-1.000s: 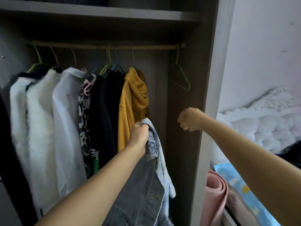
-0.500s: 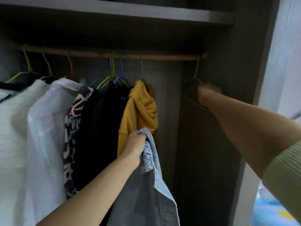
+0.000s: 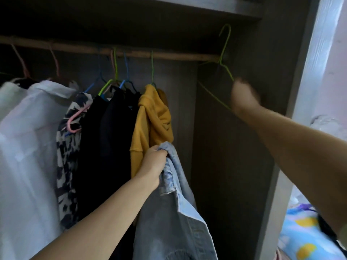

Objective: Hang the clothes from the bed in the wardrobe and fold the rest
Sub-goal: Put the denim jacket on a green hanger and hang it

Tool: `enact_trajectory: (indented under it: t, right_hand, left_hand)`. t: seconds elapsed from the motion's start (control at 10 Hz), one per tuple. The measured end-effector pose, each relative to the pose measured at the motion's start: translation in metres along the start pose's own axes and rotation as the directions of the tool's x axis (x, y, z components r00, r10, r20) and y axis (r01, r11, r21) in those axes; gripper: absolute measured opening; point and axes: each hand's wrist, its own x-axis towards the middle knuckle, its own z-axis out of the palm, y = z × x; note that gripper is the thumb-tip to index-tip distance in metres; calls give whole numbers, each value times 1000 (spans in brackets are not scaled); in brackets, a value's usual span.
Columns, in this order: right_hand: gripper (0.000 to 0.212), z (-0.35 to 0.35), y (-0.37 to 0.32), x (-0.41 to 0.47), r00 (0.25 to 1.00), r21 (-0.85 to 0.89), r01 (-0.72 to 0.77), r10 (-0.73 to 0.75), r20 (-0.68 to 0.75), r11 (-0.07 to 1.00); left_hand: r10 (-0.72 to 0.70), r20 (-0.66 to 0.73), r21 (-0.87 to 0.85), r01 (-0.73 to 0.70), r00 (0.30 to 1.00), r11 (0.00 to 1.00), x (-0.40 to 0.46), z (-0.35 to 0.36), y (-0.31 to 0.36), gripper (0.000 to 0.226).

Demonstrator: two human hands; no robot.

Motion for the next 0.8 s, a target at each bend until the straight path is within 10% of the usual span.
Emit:
enact_trajectory:
  t: [0.2, 0.3, 0.5, 0.7, 0.8]
  right_hand:
    - [28, 53, 15, -126, 948, 598, -316, 262, 180, 736]
    - [33, 52, 29, -170, 871, 602, -491, 341, 354, 630]
    - [32, 9, 66, -252, 941, 587, -335, 226, 253, 737]
    - [22, -38, 88, -325, 787, 744, -614, 136, 602, 264]
    - [36, -47, 119, -357, 703, 672, -680, -1, 712, 293]
  left_hand:
    - [7, 94, 77, -14, 996, 997, -12, -15, -4, 25]
    - [33, 233, 333, -111, 972, 936, -22, -23, -16, 19]
    - [52, 345, 605, -264, 937, 751, -50, -21, -56, 25]
    - [-91, 392, 636, -198, 915, 746, -79, 19, -112, 18]
    - [-78, 415, 639, -230, 906, 734, -112, 37, -116, 23]
